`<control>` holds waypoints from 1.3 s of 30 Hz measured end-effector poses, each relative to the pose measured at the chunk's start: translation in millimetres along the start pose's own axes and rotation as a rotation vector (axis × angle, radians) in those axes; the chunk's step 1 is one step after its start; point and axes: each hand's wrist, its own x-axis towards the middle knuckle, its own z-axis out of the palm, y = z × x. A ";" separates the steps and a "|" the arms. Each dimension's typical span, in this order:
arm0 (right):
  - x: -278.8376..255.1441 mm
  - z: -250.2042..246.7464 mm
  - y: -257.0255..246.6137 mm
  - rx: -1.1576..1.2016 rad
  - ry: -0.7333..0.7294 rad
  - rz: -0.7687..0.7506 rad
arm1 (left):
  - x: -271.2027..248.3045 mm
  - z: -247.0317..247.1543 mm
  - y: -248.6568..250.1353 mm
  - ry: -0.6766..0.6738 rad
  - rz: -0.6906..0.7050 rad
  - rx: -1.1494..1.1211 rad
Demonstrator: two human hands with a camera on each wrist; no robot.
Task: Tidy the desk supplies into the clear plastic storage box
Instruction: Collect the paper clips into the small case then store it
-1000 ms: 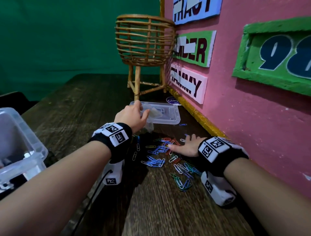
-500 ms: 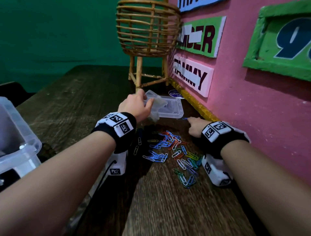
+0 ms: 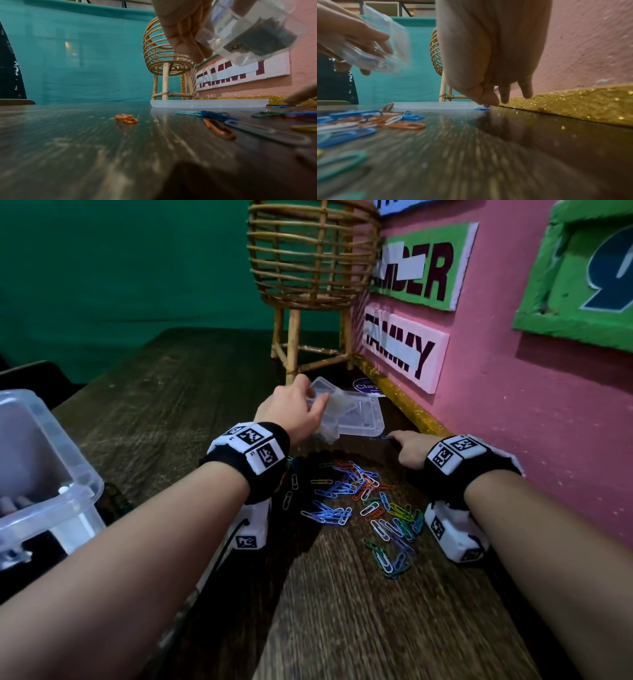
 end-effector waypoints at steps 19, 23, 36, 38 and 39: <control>-79.3 5.6 -13.0 0.196 0.088 -0.383 | -20.7 1.1 12.6 -0.061 0.094 -0.081; -106.5 9.9 -9.2 0.368 0.484 -0.433 | -29.2 2.2 18.6 -0.089 0.121 -0.077; -108.3 14.7 9.5 0.350 0.535 -0.219 | -43.2 2.3 8.3 -0.509 -0.012 0.231; -104.3 17.1 14.1 0.340 0.534 -0.159 | -36.6 -1.7 -9.3 -0.511 -0.130 0.307; -102.7 18.2 14.7 0.329 0.533 -0.143 | -34.1 -0.9 -17.1 -0.523 -0.172 0.343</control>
